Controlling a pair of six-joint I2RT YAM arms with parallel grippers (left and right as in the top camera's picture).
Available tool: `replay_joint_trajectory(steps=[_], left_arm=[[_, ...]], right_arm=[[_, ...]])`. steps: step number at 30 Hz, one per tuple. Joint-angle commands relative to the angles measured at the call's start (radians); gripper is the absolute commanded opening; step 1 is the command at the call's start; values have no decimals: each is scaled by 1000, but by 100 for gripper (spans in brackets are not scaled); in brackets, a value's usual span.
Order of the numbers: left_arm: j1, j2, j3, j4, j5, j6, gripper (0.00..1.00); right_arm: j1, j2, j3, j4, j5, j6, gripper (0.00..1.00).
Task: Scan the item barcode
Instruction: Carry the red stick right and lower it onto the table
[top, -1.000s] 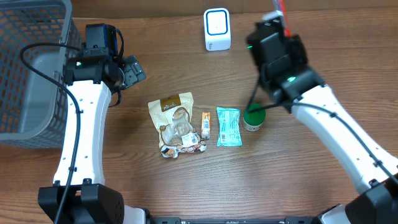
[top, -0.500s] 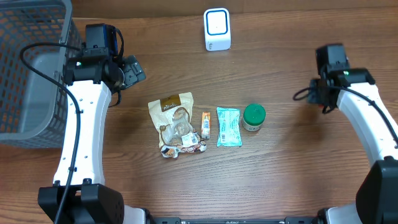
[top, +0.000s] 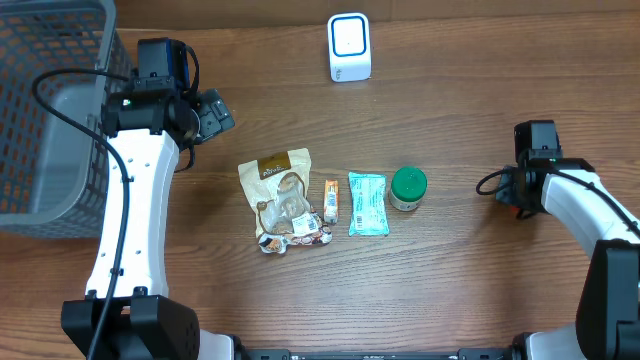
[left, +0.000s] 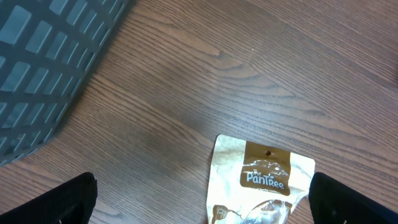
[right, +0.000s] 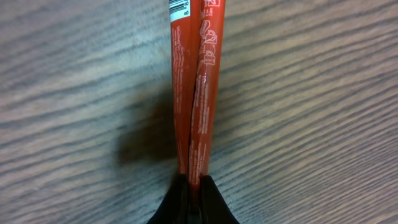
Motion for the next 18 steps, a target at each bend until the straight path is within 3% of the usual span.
replay_joint_trajectory(steps=[1, 2, 3, 4, 5, 8, 18], left_arm=[[0, -16, 8, 0, -13, 4, 100], [0, -16, 8, 0, -13, 4, 100], [0, -16, 8, 0, -13, 4, 100], [0, -16, 8, 0, -13, 4, 100], [0, -16, 8, 0, -13, 4, 100], [0, -16, 8, 0, -13, 4, 100], [0, -16, 8, 0, -13, 4, 100]], right_arm=[[-9, -13, -8, 11, -1, 5, 4], [-9, -13, -8, 11, -2, 5, 5], [-9, -13, -8, 10, -1, 4, 12], [-9, -13, -8, 10, -1, 5, 29], [-9, -13, -8, 10, -1, 5, 34], [-9, -13, -8, 10, -1, 5, 36], [-9, -13, -8, 16, -29, 5, 72]])
